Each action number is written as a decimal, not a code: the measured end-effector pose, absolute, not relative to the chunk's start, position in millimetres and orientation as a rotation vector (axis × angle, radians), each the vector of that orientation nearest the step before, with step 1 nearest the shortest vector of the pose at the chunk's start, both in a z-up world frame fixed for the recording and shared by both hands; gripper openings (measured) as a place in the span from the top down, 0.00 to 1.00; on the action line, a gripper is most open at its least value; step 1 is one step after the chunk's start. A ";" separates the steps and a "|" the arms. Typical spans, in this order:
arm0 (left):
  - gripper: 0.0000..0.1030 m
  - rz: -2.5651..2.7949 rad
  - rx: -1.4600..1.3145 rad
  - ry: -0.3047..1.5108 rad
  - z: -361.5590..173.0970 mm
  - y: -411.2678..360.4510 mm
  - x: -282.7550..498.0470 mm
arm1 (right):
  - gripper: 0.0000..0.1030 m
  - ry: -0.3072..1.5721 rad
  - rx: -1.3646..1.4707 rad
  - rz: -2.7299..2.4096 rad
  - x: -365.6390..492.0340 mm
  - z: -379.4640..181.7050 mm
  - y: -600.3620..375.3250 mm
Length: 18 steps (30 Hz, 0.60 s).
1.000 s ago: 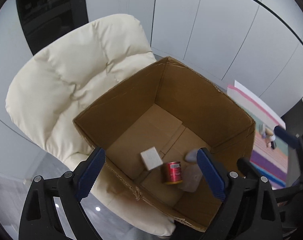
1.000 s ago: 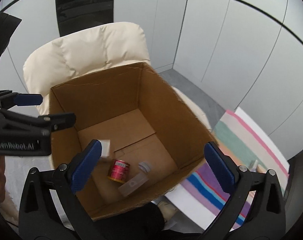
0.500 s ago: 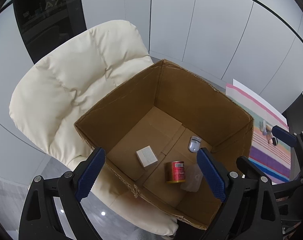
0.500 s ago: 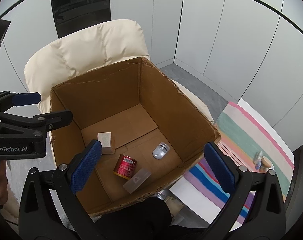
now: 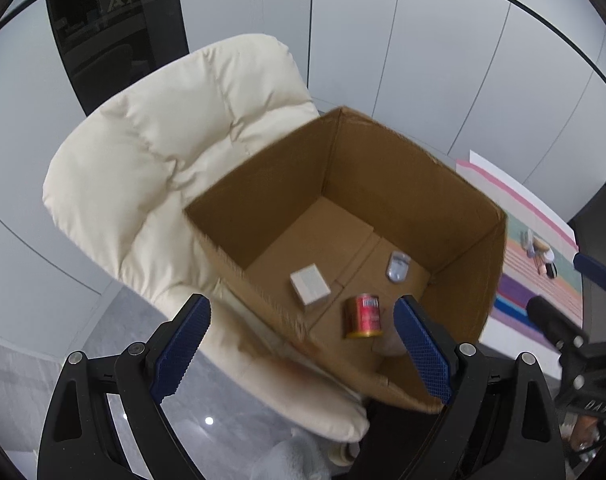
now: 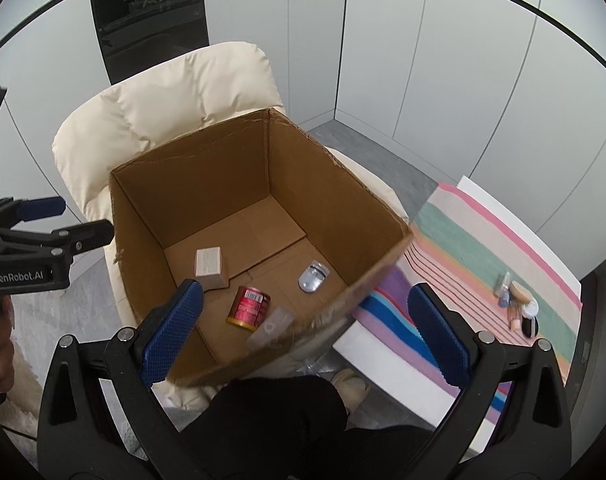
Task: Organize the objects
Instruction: 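Move both tools back toward the remaining cosmetics on the cloth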
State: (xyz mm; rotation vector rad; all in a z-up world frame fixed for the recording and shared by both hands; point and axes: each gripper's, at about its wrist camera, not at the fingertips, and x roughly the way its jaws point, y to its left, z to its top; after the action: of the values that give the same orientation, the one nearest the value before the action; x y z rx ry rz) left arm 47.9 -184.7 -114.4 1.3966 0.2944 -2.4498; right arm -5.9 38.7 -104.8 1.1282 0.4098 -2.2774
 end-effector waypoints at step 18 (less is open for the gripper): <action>0.09 -2.394 1.497 0.419 -131.8 -156.8 129.8 | 0.00 0.344 1.238 -2.230 59.5 -109.0 98.2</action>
State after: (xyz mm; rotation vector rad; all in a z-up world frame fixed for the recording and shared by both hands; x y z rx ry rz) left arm 129.8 -156.8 -131.8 1.4966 0.4186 -2.3940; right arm 59.5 98.2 -109.0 1.2381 0.3443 -2.2304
